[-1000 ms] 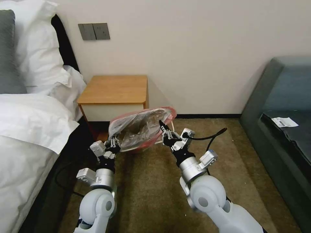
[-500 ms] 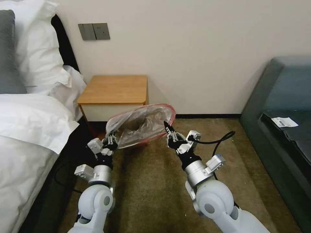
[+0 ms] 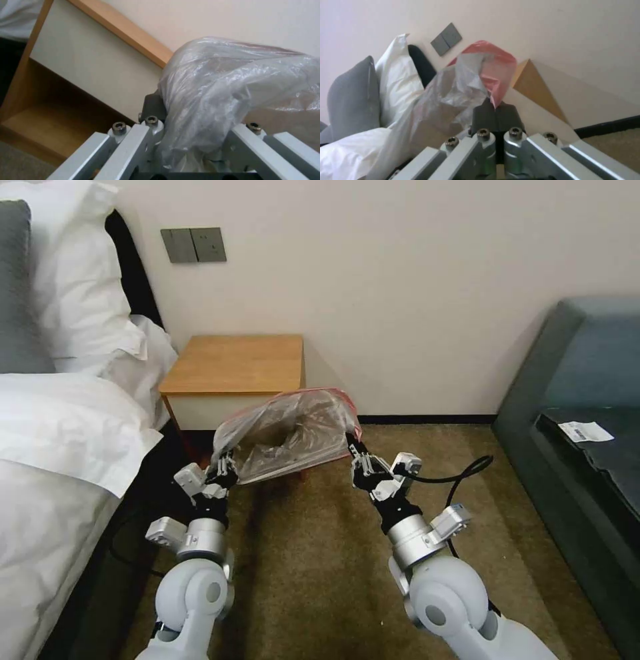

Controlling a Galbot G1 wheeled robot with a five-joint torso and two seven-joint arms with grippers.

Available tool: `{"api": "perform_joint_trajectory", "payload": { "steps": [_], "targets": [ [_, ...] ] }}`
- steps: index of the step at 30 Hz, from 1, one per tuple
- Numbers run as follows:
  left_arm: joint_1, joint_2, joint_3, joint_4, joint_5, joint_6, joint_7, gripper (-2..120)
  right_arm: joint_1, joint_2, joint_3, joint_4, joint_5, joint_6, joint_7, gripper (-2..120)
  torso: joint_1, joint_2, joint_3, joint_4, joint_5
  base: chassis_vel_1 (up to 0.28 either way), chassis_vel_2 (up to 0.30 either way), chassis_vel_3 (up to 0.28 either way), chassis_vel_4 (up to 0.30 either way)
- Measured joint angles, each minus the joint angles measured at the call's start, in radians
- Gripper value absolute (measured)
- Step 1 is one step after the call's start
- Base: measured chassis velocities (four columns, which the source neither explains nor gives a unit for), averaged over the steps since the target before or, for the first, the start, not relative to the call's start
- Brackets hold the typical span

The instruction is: Pick up the garbage bag from the table and place it over the trash can.

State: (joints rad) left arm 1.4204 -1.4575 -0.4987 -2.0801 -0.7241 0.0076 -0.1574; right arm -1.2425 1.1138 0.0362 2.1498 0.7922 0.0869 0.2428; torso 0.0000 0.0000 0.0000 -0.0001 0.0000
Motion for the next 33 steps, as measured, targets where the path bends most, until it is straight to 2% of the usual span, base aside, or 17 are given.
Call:
{"api": "perform_joint_trajectory", "payload": {
  "steps": [11,19,33],
  "targets": [
    [0.099,0.009,0.015,-0.113,-0.071,0.056,-0.008,11,0.022,0.009,0.026,-0.077,-0.053,0.033,-0.016,0,0.000,0.000,0.000,0.0001,0.0001,0.000,0.000,0.000,0.000],
    [0.165,0.003,0.024,-0.181,-0.097,0.068,-0.013,11,0.026,0.015,0.035,-0.126,-0.075,0.049,-0.023,0,0.000,0.000,0.000,0.0000,0.0000,0.000,0.000,0.000,0.000],
    [0.207,0.001,0.037,-0.263,-0.131,0.082,-0.035,11,0.047,0.026,0.045,-0.227,-0.117,0.075,-0.026,0,0.000,0.000,0.000,0.0001,-0.0001,0.000,0.000,0.000,0.000]
  ]
}}
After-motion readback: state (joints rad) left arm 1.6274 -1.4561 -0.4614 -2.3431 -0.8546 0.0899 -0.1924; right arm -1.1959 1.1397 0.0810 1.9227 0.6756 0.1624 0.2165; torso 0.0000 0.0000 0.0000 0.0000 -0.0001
